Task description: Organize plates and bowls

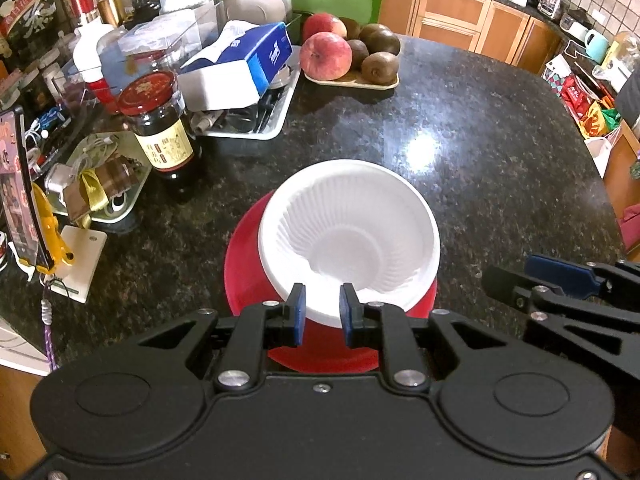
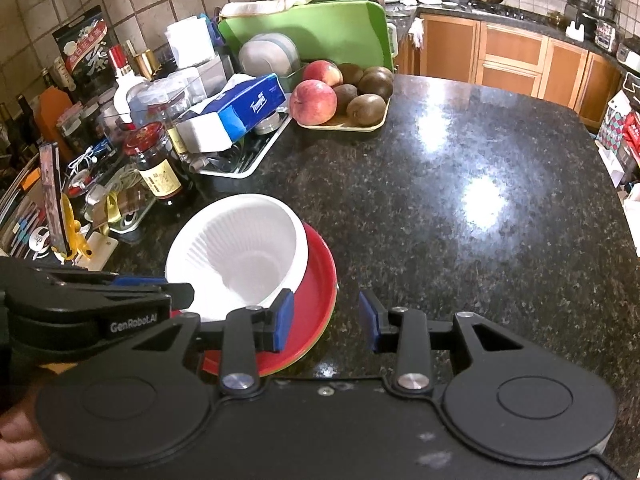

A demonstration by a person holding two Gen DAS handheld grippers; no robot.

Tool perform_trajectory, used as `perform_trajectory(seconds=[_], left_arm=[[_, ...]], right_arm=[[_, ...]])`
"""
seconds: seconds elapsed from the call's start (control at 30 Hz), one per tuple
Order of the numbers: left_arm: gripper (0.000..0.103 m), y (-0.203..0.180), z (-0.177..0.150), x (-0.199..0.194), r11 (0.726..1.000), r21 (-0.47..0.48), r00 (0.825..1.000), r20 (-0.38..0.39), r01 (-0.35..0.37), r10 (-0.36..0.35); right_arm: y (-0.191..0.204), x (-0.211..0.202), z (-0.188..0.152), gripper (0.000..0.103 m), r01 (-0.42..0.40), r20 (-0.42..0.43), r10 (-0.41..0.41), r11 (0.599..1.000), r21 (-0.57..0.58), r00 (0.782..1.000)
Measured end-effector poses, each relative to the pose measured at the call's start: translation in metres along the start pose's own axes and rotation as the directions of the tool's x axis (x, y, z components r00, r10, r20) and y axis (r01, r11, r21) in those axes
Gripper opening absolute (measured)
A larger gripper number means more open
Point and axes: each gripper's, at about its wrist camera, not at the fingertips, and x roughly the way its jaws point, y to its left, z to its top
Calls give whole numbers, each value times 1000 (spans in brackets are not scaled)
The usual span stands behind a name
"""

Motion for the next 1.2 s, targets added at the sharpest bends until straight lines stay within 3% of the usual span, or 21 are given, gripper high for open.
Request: perform_trajectory(seconds=[1.2], left_arm=[[27,-5,-2,-1,1000,-8,1000,-4,-22,22]], right_arm=[[-3,3,3,38,-13,-13,13,1000,-15,1000]])
